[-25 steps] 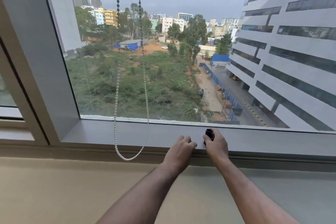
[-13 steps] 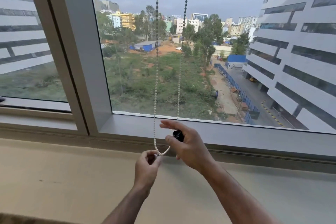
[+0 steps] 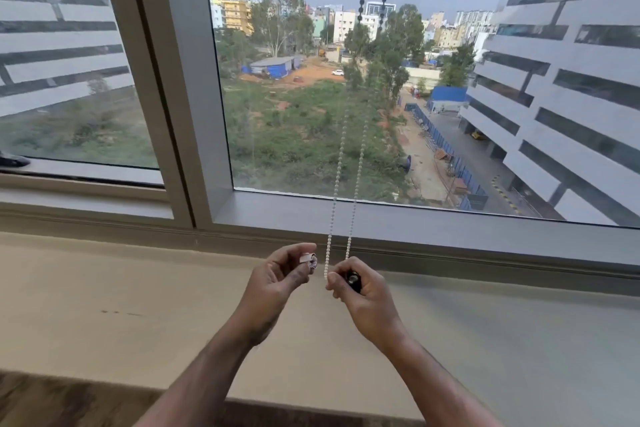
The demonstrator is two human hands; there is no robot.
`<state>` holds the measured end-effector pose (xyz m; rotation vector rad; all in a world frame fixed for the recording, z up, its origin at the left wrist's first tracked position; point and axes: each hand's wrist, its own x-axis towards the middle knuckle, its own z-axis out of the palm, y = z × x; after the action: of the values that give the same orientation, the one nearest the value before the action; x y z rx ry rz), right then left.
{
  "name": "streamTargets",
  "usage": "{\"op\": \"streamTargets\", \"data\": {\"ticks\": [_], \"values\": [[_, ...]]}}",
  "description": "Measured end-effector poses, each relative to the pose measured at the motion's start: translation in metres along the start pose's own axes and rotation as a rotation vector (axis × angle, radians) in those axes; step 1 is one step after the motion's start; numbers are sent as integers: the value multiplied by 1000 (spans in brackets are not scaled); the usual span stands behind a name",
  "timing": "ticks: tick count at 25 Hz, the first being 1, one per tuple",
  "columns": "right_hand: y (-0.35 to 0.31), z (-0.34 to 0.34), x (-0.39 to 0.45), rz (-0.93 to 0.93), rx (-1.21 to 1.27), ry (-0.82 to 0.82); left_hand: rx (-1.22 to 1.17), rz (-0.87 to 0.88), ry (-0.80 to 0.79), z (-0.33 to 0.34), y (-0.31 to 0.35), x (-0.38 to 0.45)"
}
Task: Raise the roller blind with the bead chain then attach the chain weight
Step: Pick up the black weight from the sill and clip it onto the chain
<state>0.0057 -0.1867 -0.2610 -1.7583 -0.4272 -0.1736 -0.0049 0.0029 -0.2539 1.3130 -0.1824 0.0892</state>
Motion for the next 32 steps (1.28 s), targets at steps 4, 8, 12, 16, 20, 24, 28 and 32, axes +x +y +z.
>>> {"op": "streamTargets", "data": {"ticks": [4, 8, 12, 16, 20, 24, 28, 32], "values": [[0, -4, -9, 15, -4, 38, 140, -4, -133, 5, 7, -2], [0, -10, -18, 31, -16, 70, 236, -17, -237, 13, 13, -4], [0, -15, -28, 37, -15, 90, 275, -19, -274, 18, 15, -4], [-2, -15, -37, 14, 4, 102, 318, -17, -324, 22, 15, -3], [-1, -11, -45, 55, 100, 122, 223, -33, -349, 27, 15, -6], [-6, -10, -50, 184, 426, 85, 88, -29, -383, 40, 14, -10], [-10, -14, -53, 231, 450, 66, 121, 66, -370, 54, 19, -12], [-12, -15, -58, 217, 405, 81, 206, 118, -403, 62, 27, -11]]}}
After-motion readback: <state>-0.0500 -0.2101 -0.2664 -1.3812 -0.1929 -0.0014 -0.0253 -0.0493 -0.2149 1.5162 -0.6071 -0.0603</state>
